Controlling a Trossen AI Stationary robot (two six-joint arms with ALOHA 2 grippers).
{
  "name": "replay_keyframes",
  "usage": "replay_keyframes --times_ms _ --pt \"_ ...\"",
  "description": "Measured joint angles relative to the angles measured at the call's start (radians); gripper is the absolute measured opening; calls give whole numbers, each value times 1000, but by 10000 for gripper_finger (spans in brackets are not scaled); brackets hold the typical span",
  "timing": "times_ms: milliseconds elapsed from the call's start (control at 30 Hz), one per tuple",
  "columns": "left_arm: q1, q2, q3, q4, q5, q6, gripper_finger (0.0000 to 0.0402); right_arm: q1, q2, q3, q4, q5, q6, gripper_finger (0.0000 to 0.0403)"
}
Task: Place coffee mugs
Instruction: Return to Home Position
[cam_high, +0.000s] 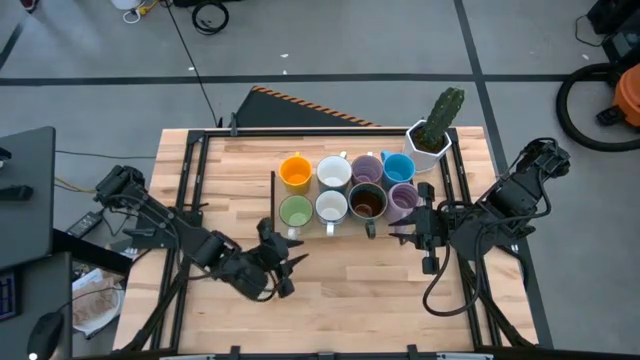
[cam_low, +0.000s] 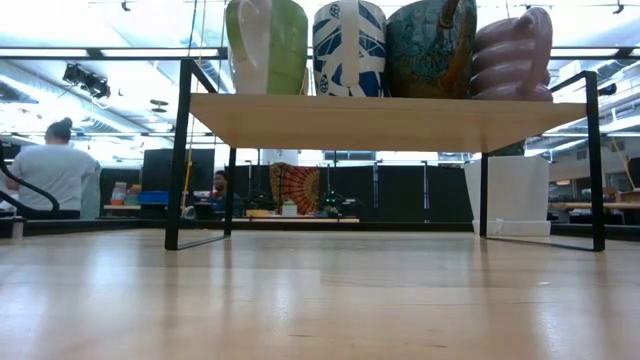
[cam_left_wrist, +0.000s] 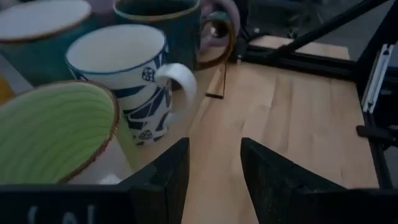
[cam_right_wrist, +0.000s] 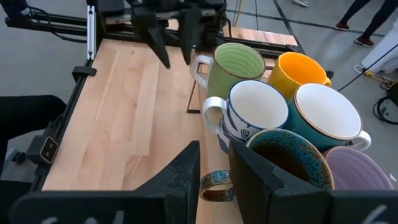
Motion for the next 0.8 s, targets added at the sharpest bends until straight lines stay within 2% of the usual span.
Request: replay_keyframes --times_ms 67,167,333,467,600,800 --pt "19 0 0 -1 40 3 151 0 0 0 0 0 5 91" --pt "25 -4 35 -45 49 57 151 0 6 0 0 0 5 91" --pt "22 -11 153 -132 52 251 150 0 11 0 -24 6 20 90" --pt "46 -63 204 -143 96 392 149 11 -18 0 -51 69 46 83" --pt "115 -155 183 -155 227 448 138 13 -61 0 -59 39 7 70" --pt "215 -311 74 -149 338 472 114 4 -148 -7 -96 47 42 45"
